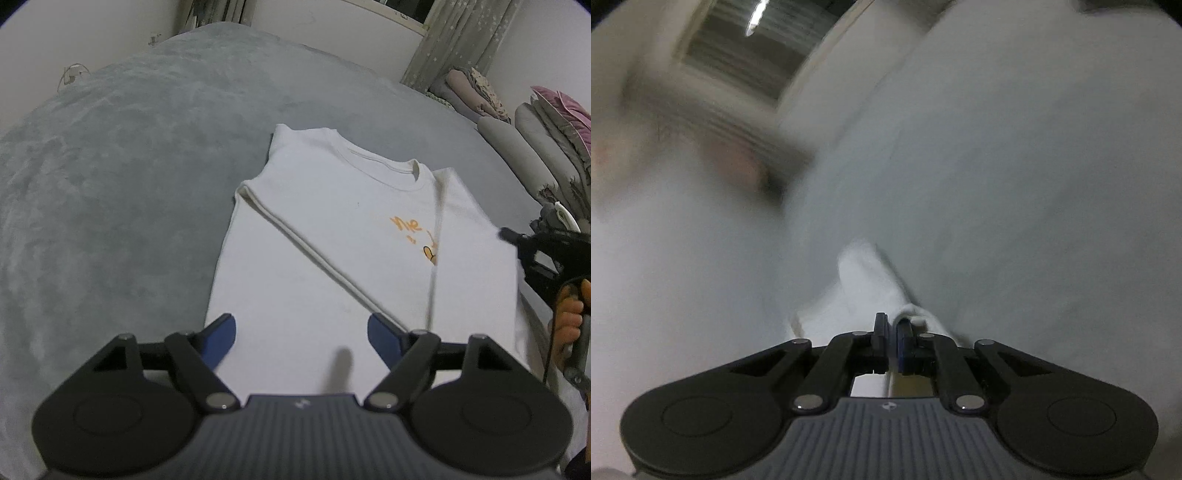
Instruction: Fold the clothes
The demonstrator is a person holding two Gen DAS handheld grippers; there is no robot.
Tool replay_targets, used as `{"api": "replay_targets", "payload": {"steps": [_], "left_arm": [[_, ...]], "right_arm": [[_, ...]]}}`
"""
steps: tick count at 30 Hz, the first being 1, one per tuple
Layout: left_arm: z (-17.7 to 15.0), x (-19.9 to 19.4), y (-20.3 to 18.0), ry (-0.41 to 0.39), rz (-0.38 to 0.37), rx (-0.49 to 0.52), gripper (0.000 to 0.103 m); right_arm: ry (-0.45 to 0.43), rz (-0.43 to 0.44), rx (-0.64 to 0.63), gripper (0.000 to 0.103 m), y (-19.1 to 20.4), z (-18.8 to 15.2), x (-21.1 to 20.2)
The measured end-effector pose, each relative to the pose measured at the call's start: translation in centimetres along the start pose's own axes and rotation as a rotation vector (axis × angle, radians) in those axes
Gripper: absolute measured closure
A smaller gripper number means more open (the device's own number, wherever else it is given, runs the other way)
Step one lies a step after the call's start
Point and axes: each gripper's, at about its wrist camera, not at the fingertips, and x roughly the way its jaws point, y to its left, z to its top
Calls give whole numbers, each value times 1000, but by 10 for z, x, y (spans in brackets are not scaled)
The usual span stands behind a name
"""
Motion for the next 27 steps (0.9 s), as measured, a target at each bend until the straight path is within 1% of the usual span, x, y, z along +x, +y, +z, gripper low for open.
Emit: {"api": "replay_targets", "payload": {"steps": [2,3,5,7,9,10,13,15,16,17,18,19,20,22,24,27], "left_arm": [[0,2,-1,2,-1,4,24],[0,2,-2,3,0,7,24],[-1,4,-4,4,7,14,23],[-1,4,-3,4,6,10,23],[-1,3,-2,4,3,4,23],[0,3,-2,4,2,1,23],[0,3,-1,5,-3,-9,23],[1,2,0,5,-5,-15,22],[1,3,0,6,-7,-17,22],[2,3,0,6,-9,-20,22],[2,3,0,6,-10,-22,22],[3,3,0,6,-12,-23,21],[3,3,0,6,-12,-23,21],[4,4,0,8,-10,-23,21],[3,5,1,9,-9,-24,20],[3,5,2,9,-9,-22,20]], "right_arm": [[-29,41,114,97,-24,5,-3],[-19,35,136,97,-32,4,1],[-14,9,138,97,-39,0,7],[-33,26,161,97,-41,-1,7],[-23,29,189,96,-40,2,8],[-6,4,167,96,-37,4,8],[70,-76,47,95,-23,14,11],[140,-107,-47,93,-12,22,12],[168,-113,-94,88,-6,27,10],[190,-121,-144,78,1,31,8],[181,-145,-211,69,10,36,7],[143,-191,-295,57,21,39,6],[108,-226,-372,56,33,40,8],[74,-255,-510,56,54,42,16],[81,-248,-614,56,73,38,36],[109,-292,-855,56,106,19,74]]}}
